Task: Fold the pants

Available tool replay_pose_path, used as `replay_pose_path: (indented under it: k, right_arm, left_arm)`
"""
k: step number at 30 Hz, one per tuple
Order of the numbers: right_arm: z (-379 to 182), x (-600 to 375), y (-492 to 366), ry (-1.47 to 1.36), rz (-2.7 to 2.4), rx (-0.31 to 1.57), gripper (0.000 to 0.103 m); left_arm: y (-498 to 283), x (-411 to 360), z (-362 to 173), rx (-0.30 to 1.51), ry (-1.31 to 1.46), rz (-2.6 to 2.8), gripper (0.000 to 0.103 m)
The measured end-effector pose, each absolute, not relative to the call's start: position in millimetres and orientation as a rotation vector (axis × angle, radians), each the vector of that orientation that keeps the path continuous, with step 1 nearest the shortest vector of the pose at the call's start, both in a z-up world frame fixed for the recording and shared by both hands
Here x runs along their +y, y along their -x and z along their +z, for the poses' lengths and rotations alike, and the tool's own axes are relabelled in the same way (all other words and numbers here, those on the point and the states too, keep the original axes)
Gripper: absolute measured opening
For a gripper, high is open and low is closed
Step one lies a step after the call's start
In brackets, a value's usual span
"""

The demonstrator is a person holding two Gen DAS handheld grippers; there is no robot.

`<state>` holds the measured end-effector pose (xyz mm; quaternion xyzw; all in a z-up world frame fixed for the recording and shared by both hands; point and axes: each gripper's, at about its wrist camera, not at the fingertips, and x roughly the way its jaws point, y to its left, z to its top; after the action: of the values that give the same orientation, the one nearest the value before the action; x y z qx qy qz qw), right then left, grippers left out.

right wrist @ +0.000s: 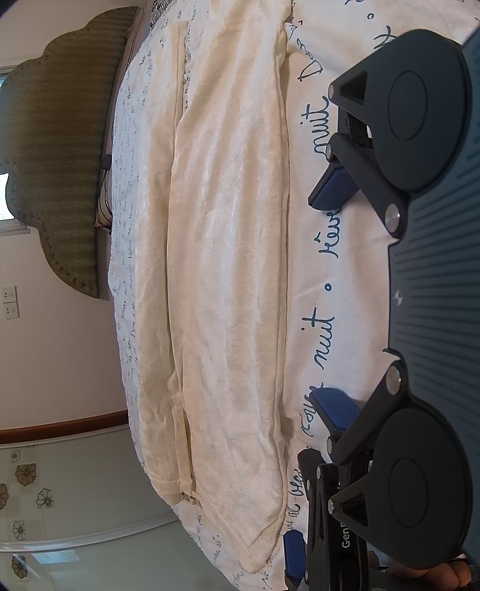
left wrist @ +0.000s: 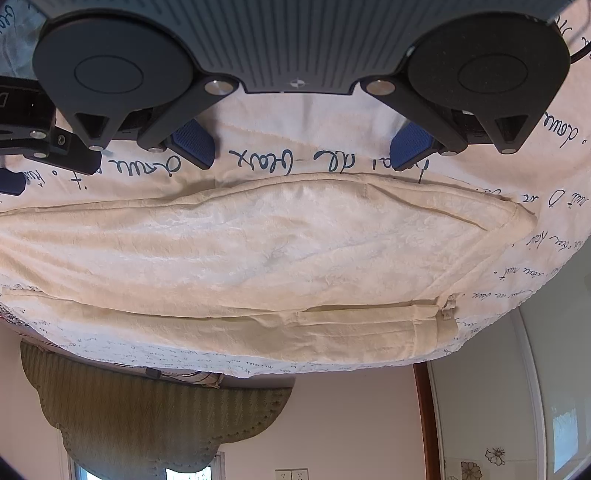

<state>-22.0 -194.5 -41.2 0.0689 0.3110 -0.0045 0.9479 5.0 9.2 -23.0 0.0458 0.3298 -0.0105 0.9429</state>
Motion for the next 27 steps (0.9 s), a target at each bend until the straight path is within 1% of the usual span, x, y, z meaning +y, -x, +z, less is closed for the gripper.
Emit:
replay_pose_path:
  k: [27]
  right_arm:
    - [-42.3,-190.3,22.3,-0.138,-0.009,0.633,0.103]
  left_arm:
    - [-5.1,7.3,-25.1,0.669,-0.108,-0.027,0.103]
